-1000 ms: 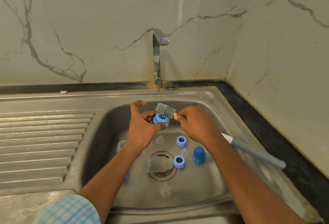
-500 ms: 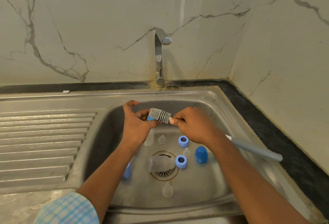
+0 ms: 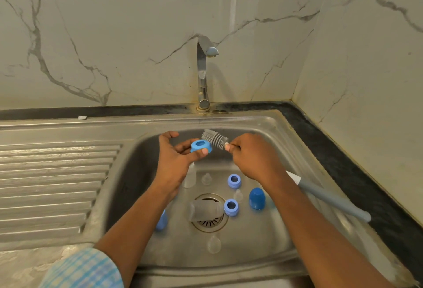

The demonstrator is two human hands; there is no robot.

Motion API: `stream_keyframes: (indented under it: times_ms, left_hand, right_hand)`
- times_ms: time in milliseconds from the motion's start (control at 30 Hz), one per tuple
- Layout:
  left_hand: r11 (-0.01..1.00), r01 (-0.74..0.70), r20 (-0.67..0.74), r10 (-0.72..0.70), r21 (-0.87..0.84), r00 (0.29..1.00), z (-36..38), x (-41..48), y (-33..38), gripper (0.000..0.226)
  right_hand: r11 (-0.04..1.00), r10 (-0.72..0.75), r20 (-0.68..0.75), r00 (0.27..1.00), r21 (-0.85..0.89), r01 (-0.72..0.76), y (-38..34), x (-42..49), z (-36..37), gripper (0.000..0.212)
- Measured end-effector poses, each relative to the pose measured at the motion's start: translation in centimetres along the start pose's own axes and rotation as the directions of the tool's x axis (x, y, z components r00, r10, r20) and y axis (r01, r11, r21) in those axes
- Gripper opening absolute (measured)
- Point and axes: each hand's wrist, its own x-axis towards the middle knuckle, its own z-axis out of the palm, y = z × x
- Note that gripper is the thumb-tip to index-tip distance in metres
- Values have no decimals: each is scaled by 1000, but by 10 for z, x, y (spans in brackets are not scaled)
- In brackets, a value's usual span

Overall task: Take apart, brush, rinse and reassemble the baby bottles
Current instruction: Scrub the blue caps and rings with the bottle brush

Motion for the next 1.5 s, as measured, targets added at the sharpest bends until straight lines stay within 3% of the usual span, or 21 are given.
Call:
stream_keyframes:
  times_ms: [167,267,367,500,600,733,867,1100,1233,1400,1433,1500]
  left_hand:
    - [980,2,224,-48,199,973,12,-6,-14,68]
    - [882,-128,333,-35,453,942,13,-10,-27,72]
    - [799,-221,424,-47,559,904,19,-14,-35,74]
    - [702,-301,554,-159,646,817,30,-24,-53,68]
    - [571,-437,664,-278,696,695,45,-36,-73,68]
    - [342,-617,704,-405,708,583,70,-46,-88,66]
    - [220,-689,698,-455,690,554,85,-49,-99,64]
    - [239,-697,702,-496,676,511,86,-54,-111,60]
    - [293,-642,685,-504,709,526,82,-51,-109,59]
    - [372,-393,538,-499,841,680,64,-33,-65,46]
    - [336,-383,507,-493,861,707,55,-26,-54,40]
    - [171,-383,417,-458,908,785,26,-15,-35,31]
  right_hand:
    - [990,138,-140,981,17,-137,20,1,0,45]
    - [987,156,-225,962,79,-142,21,3,-3,45]
    - [988,154,-226,962,55,-145,20,4,-2,39]
    - [989,150,-261,954,57,-140,23,5,-3,44]
    - [988,151,-261,953,69,-138,26,5,-3,45]
    - [987,162,-223,961,59,-152,32,5,-4,35]
    - [989,151,-195,969,34,-147,32,4,-4,29]
    - [992,128,-187,974,21,-127,28,1,-6,28]
    - [995,103,-159,982,24,-101,23,-3,-7,28]
    - [994,106,-80,991,44,-102,16,-5,-2,18]
    - [994,103,-59,993,51,-100,16,-5,-2,21]
    - [995,88,-30,996,54,-86,16,-5,1,25]
